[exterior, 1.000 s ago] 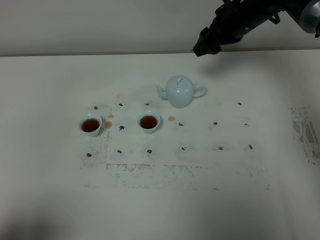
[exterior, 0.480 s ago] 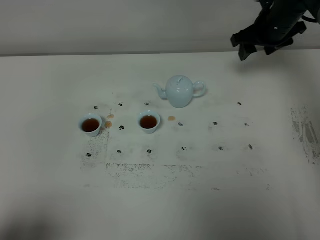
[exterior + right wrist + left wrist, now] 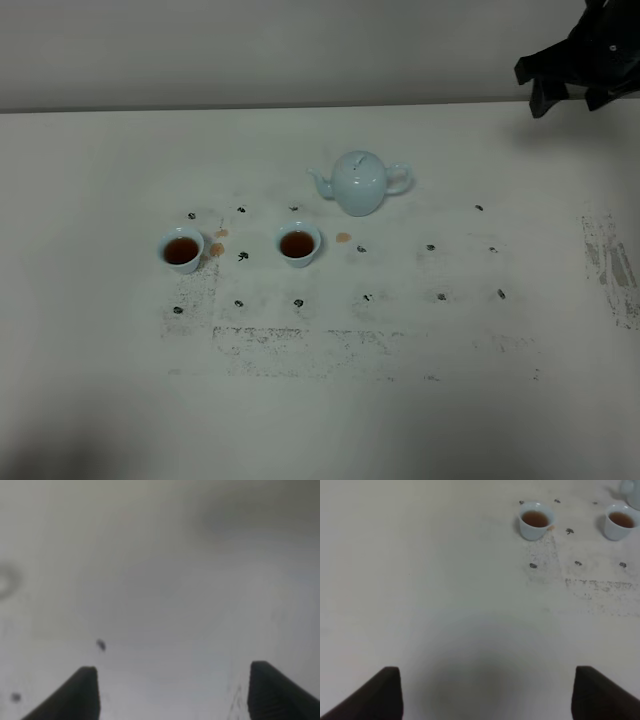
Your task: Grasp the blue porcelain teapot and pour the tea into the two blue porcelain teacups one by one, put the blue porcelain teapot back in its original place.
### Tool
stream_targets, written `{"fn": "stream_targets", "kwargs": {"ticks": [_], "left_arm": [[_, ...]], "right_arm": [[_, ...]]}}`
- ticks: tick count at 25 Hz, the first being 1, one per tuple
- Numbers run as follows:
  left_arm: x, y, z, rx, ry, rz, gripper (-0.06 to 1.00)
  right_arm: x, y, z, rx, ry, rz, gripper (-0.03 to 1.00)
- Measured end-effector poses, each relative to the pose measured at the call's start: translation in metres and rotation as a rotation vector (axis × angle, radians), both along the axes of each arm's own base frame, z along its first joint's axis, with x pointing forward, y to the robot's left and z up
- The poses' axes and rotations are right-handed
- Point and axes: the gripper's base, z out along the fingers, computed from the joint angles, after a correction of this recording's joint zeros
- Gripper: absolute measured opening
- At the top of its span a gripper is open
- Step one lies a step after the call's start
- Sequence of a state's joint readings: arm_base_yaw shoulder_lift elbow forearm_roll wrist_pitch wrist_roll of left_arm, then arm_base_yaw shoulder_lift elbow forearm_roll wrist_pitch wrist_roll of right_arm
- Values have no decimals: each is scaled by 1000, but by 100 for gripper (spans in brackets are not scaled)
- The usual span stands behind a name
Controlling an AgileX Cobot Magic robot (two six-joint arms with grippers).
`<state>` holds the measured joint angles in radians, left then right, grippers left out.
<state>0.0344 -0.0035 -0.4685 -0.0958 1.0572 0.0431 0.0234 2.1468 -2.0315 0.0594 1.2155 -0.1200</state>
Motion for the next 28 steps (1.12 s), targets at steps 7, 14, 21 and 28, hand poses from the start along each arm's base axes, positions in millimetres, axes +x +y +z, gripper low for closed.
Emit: {"fn": "stream_targets", "kwargs": {"ticks": [7,14,21,28], "left_arm": [[0,0,0,0,0,0,66],[0,2,0,21,1,13,66],[0,2,0,21,1,13,66],[0,2,0,21,1,13,66]], "right_arm": [[-112,-3,21,-4,129,-1,59],[-238,-6,10,-5,216,-3,59],[-333,-8,-7,-3,164,-8,59],[-396,-10,0,19,-182,-42,59]]}}
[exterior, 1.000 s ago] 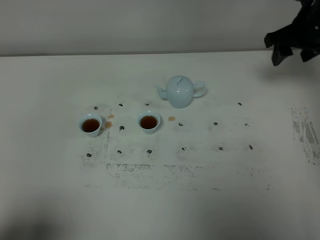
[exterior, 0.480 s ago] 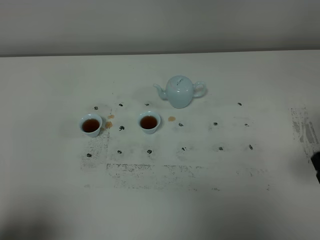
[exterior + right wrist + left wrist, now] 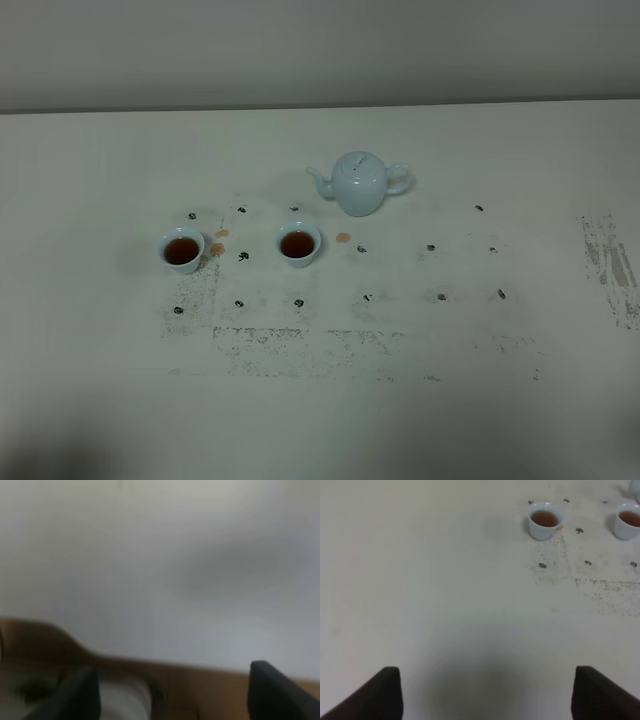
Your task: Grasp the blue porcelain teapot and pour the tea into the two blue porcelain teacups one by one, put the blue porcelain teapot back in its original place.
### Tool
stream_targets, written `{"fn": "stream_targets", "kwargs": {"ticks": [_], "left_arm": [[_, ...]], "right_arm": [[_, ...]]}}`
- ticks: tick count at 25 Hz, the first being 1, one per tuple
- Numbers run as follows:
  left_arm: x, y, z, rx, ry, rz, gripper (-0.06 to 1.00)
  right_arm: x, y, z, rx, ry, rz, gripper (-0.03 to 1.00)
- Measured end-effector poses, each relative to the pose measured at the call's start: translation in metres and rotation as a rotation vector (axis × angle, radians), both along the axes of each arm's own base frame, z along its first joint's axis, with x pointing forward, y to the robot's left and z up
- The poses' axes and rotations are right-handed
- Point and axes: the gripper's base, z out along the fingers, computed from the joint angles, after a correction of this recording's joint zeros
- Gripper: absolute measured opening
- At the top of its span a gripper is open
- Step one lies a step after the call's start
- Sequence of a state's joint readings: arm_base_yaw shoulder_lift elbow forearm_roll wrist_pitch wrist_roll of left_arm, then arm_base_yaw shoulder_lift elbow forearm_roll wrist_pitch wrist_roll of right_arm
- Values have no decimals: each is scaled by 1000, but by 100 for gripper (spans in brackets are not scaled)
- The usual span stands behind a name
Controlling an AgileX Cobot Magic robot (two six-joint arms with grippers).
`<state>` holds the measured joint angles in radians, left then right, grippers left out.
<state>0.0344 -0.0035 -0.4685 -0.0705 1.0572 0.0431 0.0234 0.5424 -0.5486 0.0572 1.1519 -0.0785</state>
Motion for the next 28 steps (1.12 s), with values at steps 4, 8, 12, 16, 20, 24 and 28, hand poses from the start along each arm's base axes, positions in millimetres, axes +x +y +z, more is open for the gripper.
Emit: {"fn": "stream_targets", "kwargs": {"ticks": [4,8,12,16,20,24,28], "left_arm": [[0,0,0,0,0,0,66],[0,0,0,0,0,0,66],[0,0,0,0,0,0,66],[0,0,0,0,0,0,66],[0,0,0,0,0,0,66],[0,0,0,0,0,0,66],[0,0,0,0,0,0,66]], "right_arm": [[-36,-3,12,-6,-248,-18,59],[-70,-5,15,-6,-465,-33,59],[-84,-5,15,1,-548,-42,59],[-84,-6,15,2,-550,-45,59],[-85,-6,15,2,-551,-47,59],[-85,-6,15,-1,-551,-49,59],[-85,-6,15,-2,-552,-50,59]]}}
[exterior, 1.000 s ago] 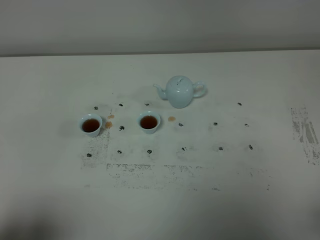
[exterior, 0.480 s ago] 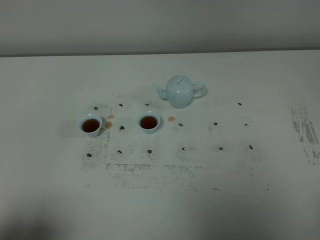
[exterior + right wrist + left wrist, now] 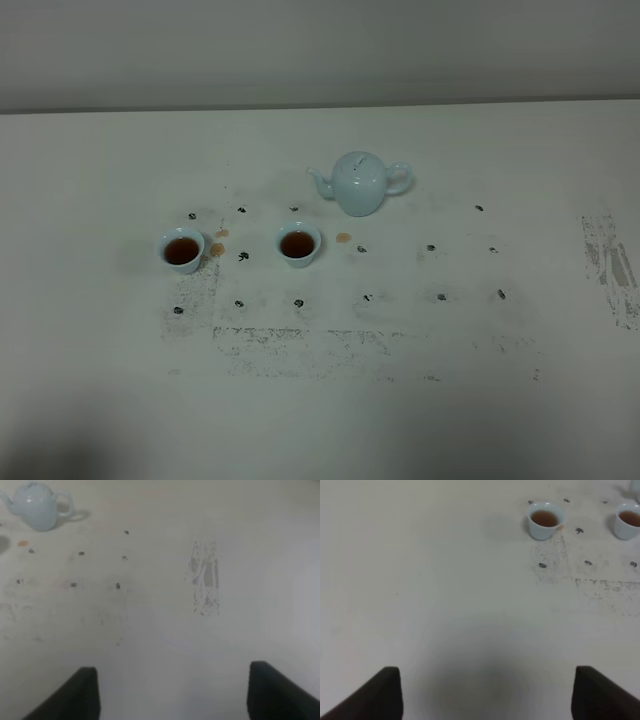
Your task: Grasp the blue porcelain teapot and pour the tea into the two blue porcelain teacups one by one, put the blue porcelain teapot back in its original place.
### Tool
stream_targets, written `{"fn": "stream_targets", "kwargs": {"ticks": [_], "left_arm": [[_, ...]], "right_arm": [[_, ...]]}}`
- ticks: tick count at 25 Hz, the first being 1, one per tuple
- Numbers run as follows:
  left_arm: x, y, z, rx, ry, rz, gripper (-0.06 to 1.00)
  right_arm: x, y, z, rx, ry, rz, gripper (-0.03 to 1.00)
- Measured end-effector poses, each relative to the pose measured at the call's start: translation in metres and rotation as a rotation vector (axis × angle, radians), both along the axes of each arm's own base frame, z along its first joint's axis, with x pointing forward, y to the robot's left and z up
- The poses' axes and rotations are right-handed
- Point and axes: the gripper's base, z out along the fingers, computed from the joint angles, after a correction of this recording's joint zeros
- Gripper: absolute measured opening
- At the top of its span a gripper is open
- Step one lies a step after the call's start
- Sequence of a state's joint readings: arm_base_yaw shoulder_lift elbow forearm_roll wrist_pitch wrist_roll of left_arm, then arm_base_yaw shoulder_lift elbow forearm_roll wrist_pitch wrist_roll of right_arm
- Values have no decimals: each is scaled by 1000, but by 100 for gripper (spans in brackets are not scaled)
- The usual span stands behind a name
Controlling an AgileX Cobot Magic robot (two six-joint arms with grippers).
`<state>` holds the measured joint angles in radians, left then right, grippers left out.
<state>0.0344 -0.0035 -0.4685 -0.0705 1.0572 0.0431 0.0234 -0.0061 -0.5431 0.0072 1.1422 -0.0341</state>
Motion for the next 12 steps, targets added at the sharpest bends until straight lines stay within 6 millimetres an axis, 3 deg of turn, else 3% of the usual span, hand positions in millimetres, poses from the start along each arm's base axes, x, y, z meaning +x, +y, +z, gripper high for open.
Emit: {"fn": "stream_targets", "kwargs": {"ticks": [12], "left_arm": [[0,0,0,0,0,0,66]], "right_arm": [[0,0,0,-1,0,-1,59]]}}
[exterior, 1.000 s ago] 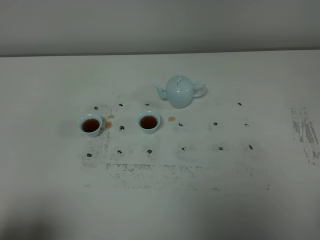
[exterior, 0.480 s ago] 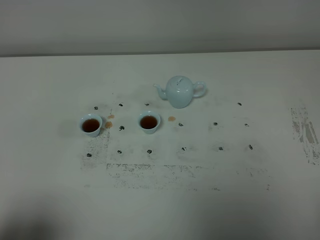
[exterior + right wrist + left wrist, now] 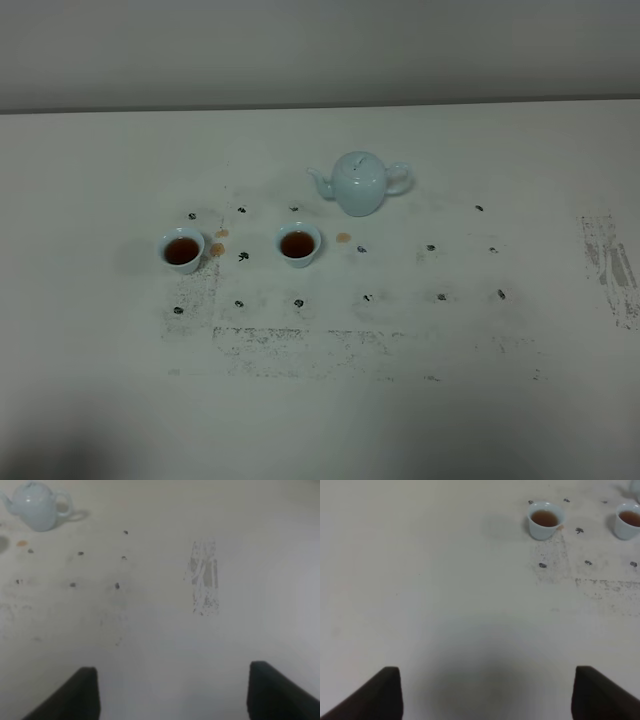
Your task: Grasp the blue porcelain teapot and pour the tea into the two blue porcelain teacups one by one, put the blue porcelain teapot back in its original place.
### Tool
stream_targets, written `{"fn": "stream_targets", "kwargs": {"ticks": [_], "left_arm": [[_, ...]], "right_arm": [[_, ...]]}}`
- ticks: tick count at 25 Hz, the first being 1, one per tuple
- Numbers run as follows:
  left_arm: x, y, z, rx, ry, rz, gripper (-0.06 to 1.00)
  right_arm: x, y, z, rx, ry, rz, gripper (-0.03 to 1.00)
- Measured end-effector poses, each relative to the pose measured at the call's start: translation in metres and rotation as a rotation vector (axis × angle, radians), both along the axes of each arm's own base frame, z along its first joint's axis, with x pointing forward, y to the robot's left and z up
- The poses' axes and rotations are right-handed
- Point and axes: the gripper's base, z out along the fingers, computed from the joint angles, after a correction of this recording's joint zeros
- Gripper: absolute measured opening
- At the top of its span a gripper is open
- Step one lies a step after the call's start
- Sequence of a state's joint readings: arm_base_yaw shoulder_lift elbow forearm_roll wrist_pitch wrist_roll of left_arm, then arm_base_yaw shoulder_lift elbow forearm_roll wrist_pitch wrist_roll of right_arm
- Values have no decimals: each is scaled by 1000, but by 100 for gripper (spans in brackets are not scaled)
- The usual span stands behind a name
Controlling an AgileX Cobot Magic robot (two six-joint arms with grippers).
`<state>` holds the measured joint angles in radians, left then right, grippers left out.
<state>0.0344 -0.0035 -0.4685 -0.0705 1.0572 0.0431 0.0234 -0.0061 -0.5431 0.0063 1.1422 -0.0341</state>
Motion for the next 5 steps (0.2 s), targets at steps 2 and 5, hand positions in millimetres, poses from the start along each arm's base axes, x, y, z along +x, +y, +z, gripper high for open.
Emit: {"fn": "stream_targets", "kwargs": {"ticks": [2,5], "left_arm": [[0,0,0,0,0,0,66],[0,0,0,0,0,0,66]], "right_arm": [[0,0,0,0,0,0,59],[0,0,0,0,0,0,59]]}}
